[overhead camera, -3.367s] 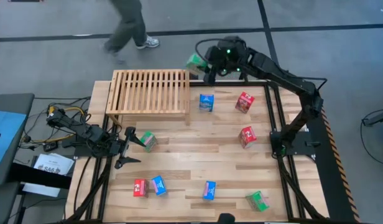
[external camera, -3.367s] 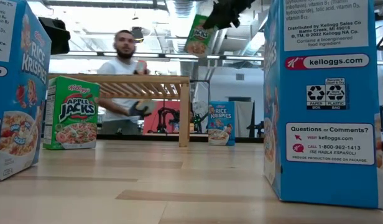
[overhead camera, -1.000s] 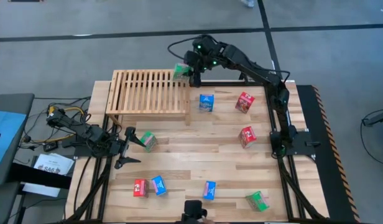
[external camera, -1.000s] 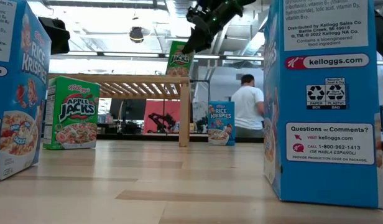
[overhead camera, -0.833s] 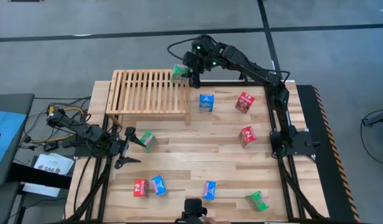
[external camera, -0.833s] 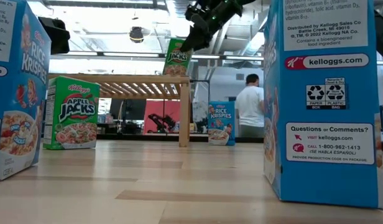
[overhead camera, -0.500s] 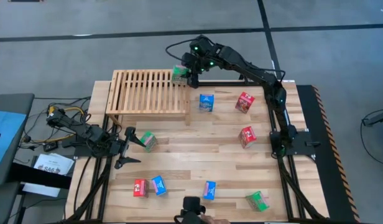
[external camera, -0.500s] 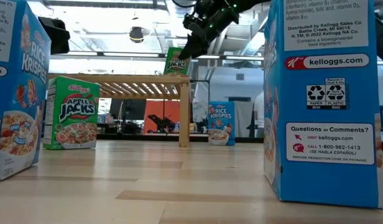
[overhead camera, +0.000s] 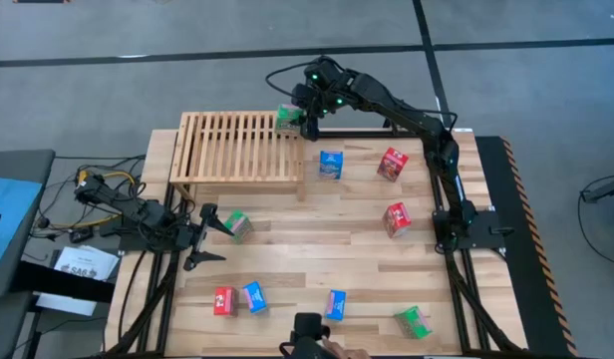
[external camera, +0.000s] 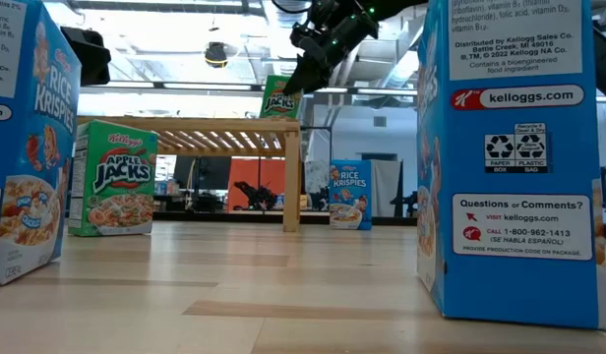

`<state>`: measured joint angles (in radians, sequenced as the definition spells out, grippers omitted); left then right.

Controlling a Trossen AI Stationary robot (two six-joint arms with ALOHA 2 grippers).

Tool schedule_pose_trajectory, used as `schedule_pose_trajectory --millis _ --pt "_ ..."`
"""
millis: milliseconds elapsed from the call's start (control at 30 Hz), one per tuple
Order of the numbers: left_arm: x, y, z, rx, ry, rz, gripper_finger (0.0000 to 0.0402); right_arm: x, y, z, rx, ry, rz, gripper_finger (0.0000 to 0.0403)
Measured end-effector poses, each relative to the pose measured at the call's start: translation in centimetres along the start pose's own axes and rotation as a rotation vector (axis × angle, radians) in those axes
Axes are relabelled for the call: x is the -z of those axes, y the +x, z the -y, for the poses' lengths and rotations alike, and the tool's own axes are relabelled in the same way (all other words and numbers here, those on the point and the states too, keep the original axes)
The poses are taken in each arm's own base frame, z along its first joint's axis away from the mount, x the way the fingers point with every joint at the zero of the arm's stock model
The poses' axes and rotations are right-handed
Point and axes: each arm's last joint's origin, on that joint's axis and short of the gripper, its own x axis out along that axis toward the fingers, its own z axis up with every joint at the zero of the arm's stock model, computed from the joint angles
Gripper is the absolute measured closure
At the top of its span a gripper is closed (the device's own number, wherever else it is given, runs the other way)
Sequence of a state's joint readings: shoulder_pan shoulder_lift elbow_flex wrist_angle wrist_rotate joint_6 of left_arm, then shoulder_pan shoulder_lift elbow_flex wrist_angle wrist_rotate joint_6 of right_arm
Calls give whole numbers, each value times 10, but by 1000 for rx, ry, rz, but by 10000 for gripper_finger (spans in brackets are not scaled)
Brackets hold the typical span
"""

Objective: Stack cereal on shelf
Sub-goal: Put the top right green cereal box on the shelf

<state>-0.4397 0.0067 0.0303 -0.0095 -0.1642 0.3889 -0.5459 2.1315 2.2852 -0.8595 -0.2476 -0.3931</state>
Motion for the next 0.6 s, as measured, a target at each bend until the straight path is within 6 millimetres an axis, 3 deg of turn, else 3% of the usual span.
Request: schedule_pose_trajectory --millis 200,600 --pt "0 0 0 0 0 0 84 -1 0 1 13 -3 7 144" --pt "0 0 0 0 0 0 84 -1 0 2 43 -1 -2 142"
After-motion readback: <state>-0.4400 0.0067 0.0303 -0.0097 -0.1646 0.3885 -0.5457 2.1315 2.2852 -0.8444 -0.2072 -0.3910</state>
